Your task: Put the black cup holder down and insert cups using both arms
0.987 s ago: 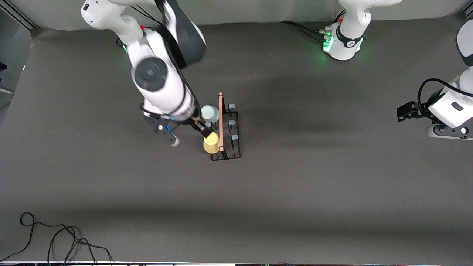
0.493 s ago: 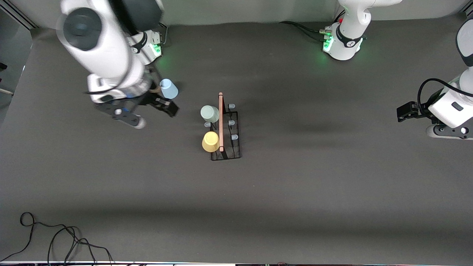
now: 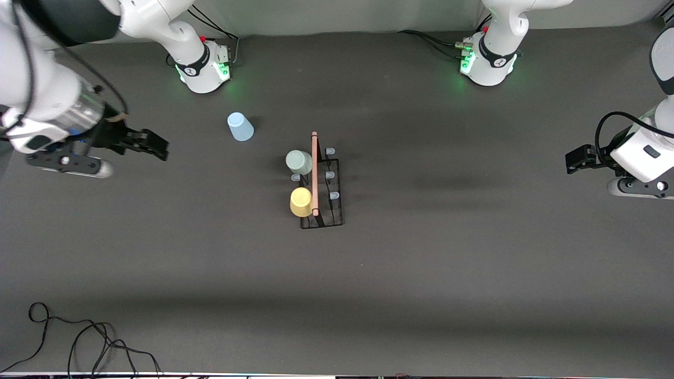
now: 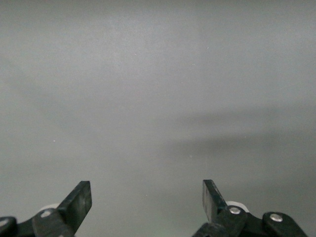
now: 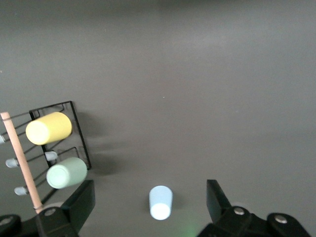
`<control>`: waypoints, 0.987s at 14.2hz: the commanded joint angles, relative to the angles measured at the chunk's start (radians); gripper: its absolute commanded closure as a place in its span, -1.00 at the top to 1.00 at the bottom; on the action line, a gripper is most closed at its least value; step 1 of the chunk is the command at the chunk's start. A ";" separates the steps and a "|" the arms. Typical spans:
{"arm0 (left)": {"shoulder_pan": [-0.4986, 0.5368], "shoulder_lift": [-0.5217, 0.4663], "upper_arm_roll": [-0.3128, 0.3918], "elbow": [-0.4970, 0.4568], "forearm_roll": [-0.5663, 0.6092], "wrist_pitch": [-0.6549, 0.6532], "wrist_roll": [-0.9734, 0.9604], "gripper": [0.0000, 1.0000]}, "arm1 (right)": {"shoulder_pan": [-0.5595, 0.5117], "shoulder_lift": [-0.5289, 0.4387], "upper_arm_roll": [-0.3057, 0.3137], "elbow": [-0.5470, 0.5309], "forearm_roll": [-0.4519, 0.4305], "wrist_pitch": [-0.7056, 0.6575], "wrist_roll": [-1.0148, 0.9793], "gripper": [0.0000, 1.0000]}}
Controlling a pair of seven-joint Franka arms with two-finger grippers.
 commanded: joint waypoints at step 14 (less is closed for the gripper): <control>0.005 -0.027 -0.001 -0.020 -0.007 -0.006 0.018 1.00 | -0.633 -0.046 0.425 -0.033 -0.022 0.028 -0.364 1.00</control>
